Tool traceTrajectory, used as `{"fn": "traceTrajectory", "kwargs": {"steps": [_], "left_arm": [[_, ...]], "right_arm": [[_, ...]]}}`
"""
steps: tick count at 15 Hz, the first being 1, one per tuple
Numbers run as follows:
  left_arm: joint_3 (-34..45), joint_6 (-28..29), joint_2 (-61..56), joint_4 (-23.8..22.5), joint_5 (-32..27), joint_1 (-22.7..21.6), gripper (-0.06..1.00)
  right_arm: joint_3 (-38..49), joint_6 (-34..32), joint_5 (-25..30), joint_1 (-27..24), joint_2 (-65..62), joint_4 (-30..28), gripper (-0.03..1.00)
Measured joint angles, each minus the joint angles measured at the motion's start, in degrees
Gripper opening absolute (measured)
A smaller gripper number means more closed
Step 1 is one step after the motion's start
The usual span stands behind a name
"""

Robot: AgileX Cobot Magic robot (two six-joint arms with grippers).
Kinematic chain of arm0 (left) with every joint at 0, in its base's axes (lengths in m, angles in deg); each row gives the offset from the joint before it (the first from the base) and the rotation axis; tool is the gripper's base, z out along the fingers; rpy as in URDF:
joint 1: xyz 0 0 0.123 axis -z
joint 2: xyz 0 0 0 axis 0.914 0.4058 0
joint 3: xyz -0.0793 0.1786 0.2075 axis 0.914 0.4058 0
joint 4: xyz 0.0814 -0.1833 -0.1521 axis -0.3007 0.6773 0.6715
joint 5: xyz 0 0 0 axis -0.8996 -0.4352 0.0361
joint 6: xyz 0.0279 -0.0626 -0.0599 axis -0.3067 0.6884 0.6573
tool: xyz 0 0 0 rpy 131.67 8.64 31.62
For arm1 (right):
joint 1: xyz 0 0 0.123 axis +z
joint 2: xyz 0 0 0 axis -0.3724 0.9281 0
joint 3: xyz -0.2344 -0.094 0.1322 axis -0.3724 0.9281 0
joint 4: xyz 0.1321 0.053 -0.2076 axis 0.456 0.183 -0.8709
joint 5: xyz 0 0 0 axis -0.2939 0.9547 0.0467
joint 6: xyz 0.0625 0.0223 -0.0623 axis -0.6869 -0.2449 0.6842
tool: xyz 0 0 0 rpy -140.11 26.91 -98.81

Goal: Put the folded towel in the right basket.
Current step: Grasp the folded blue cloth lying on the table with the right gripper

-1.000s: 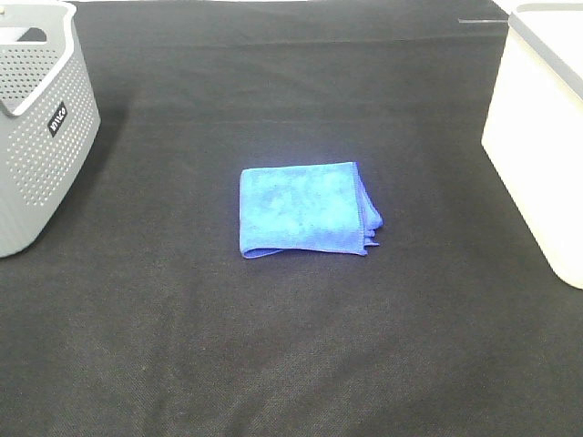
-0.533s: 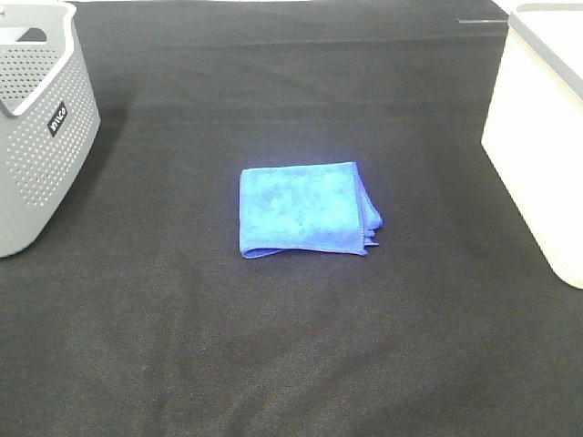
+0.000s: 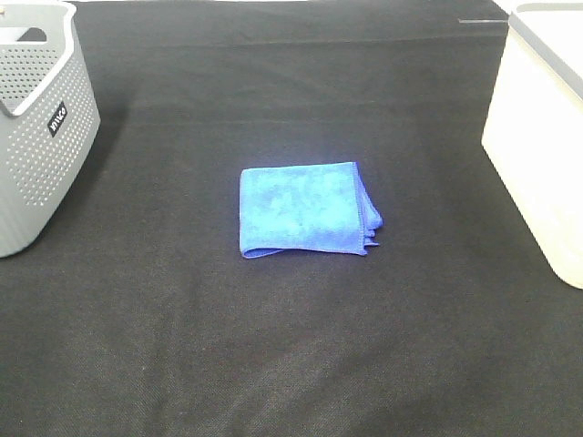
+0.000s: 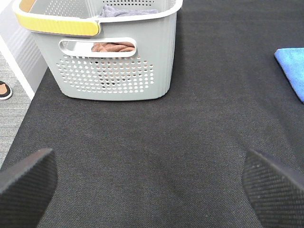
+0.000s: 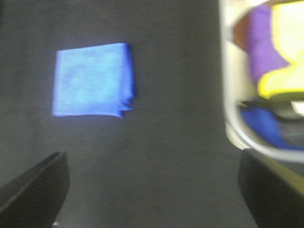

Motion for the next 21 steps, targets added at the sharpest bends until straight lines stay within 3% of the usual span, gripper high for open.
{"fn": "traceTrajectory", "kwargs": {"steps": [3,5,7,12,16,21], "left_arm": [[0.0,0.0,0.0,0.0,0.0,0.0,0.99],[0.0,0.0,0.0,0.0,0.0,0.0,0.99],[0.0,0.0,0.0,0.0,0.0,0.0,0.99],[0.0,0.0,0.0,0.0,0.0,0.0,0.99],[0.0,0.0,0.0,0.0,0.0,0.0,0.99],[0.0,0.0,0.0,0.0,0.0,0.0,0.99]], "right_arm": [[-4.8,1.8,-2.1,8.3,18.2,4.9,0.93],[-8.2,4.1,-2.9,11.1,30.7,8.3,0.93],[-12.9,6.2,-5.0,11.2,41.6,12.1,0.93],[-22.7,6.2,-7.2,11.2,58.6,13.1,0.93],[-23.1,3.5,-13.3,11.2,66.4,12.9,0.93],[-23.1,2.5,-15.2,11.2,68.3,10.8,0.92]]}}
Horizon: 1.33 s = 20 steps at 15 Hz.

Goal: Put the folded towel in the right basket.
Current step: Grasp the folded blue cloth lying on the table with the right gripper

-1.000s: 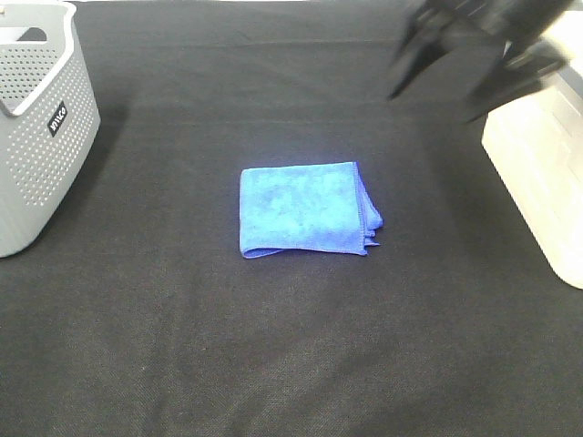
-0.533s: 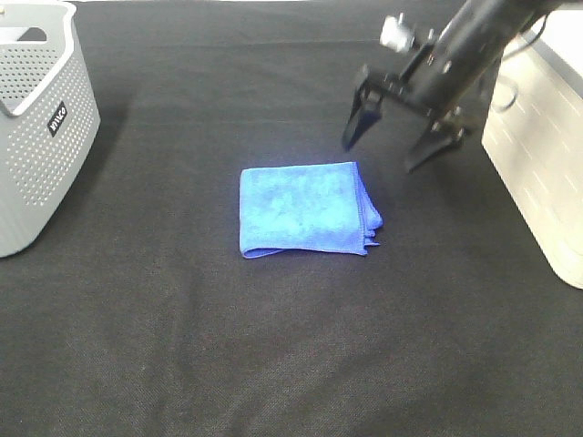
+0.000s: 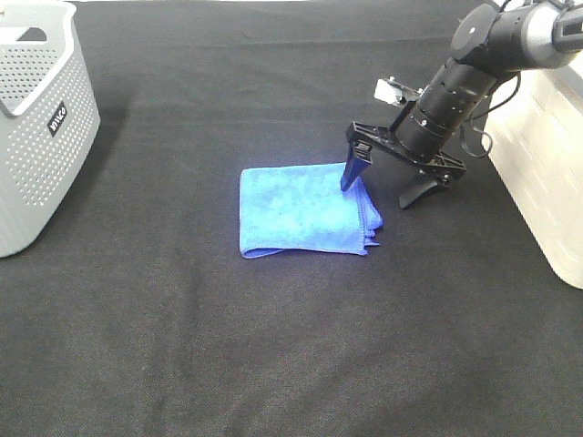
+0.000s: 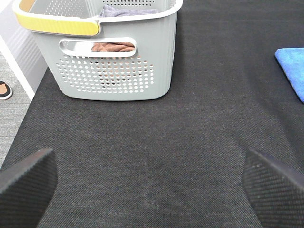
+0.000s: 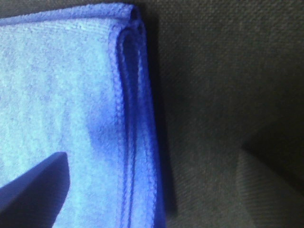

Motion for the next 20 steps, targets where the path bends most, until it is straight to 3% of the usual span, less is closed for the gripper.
{"fn": "traceTrajectory", "kwargs": {"steps": [7,10,14,17,19,20], "left_arm": [[0.0,0.0,0.0,0.0,0.0,0.0,0.99],[0.0,0.0,0.0,0.0,0.0,0.0,0.99],[0.0,0.0,0.0,0.0,0.0,0.0,0.99],[0.0,0.0,0.0,0.0,0.0,0.0,0.99],[0.0,0.0,0.0,0.0,0.0,0.0,0.99],[0.0,0.0,0.0,0.0,0.0,0.0,0.99]], "right_arm": [[-1.4,0.1,1.1,-0.1,1.9,3.2,0.91],[-1.9,1.6,-0.5,4.3,3.7,8.8,0.90],[-2.3,1.8,-2.3,10.0,5.0,12.2,0.87],[-2.5,1.8,-2.4,10.3,5.3,13.2,0.78],[-2.5,1.8,-2.4,10.3,5.7,13.2,0.64],[-2.5,1.8,-2.4,10.3,5.7,13.2,0.64]]}}
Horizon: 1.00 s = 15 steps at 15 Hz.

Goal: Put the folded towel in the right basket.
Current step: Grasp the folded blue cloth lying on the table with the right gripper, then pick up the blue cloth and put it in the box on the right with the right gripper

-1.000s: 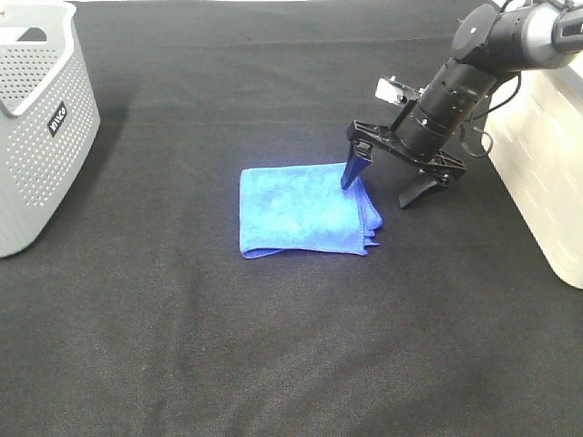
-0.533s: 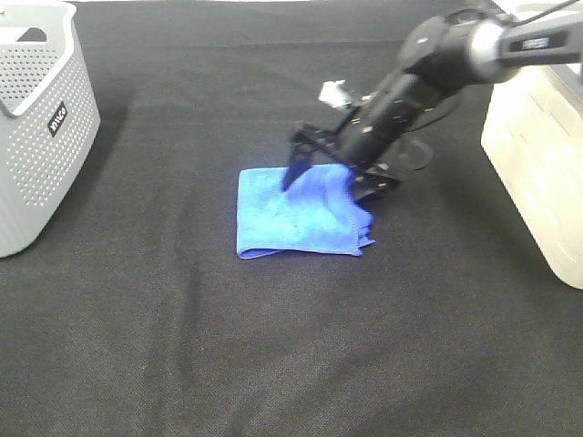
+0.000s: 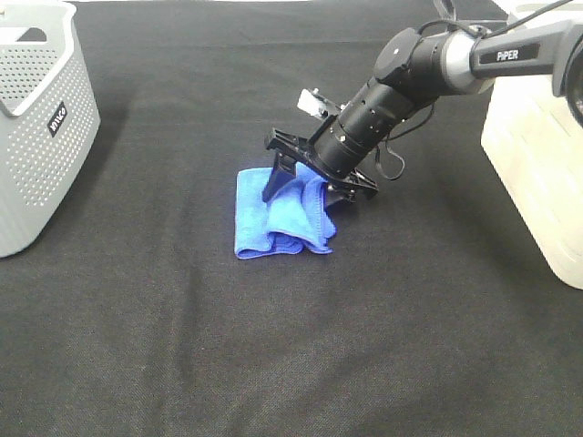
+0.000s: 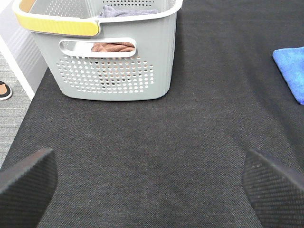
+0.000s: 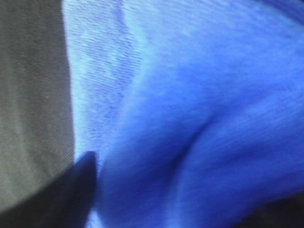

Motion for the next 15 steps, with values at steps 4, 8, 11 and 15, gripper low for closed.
{"fn": "traceTrajectory", "kwargs": {"steps": [4,8,11,15], "left_arm": [[0.0,0.0,0.0,0.0,0.0,0.0,0.99],[0.0,0.0,0.0,0.0,0.0,0.0,0.99],[0.0,0.0,0.0,0.0,0.0,0.0,0.99],[0.0,0.0,0.0,0.0,0.0,0.0,0.99]], "right_arm": [[0.0,0.8,0.4,0.0,0.7,0.0,0.27],[0.0,3.8,5.2,0.5,-2.5,-3.7,0.27],[-5.2,3.1,15.9,0.9,-8.0,-8.0,0.27],[-11.7,0.1,17.5,0.8,-21.1,-26.0,0.27]]}}
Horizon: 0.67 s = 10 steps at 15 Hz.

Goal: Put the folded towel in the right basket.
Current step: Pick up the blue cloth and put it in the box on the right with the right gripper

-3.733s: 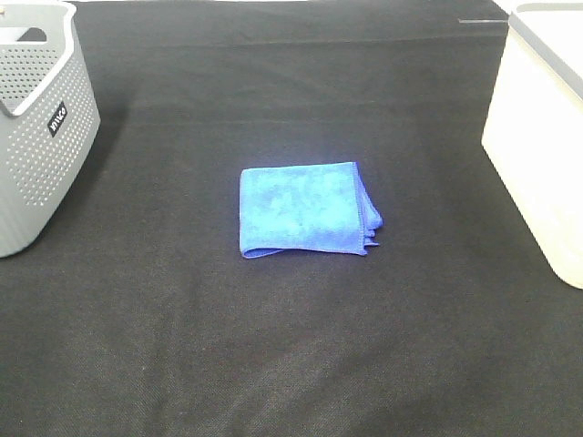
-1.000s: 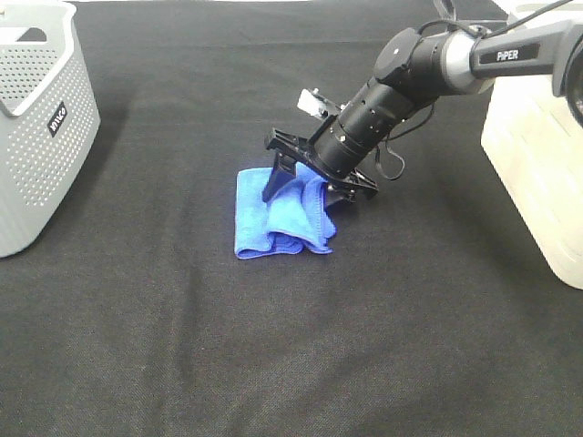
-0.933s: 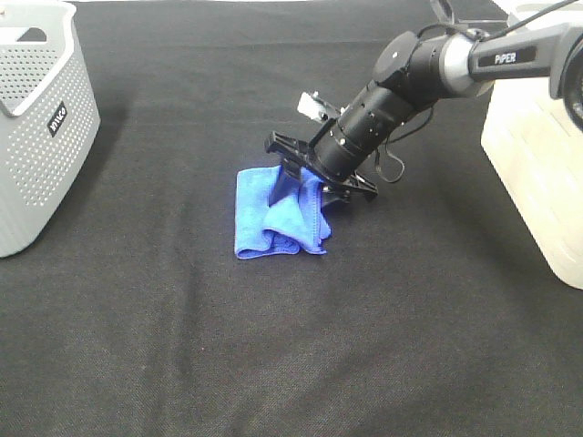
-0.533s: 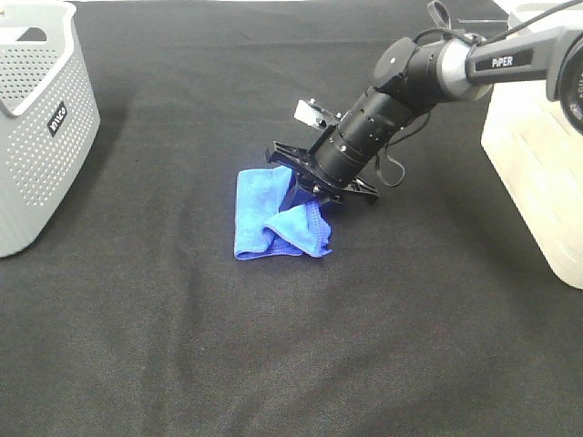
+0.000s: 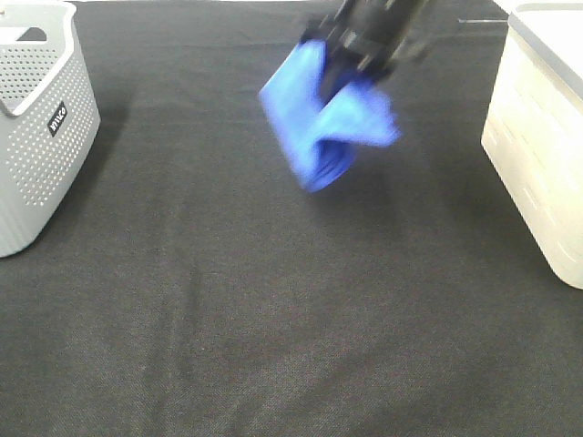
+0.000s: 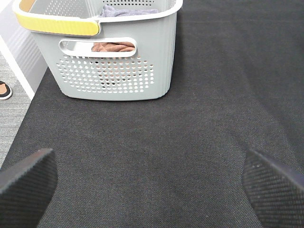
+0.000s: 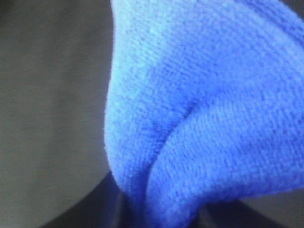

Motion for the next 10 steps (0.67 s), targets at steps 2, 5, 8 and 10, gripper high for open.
{"fn": "traceTrajectory", "kwargs": {"steps": [2,5,8,10], "left_arm": [[0.0,0.0,0.0,0.0,0.0,0.0,0.99],[0.0,0.0,0.0,0.0,0.0,0.0,0.99],[0.0,0.0,0.0,0.0,0.0,0.0,0.99],[0.0,0.0,0.0,0.0,0.0,0.0,0.99]], "right_arm": [[0.0,-0.8,0.2,-2.2,-7.3,-4.9,0.27],[-0.3,-0.5,0.3,-13.7,-17.9,-5.6,0.27],[-0.3,-0.3,0.3,-23.8,-20.6,-6.2,0.27],[2.8,-0.3,0.4,-34.6,-20.5,-6.6,0.27]]}}
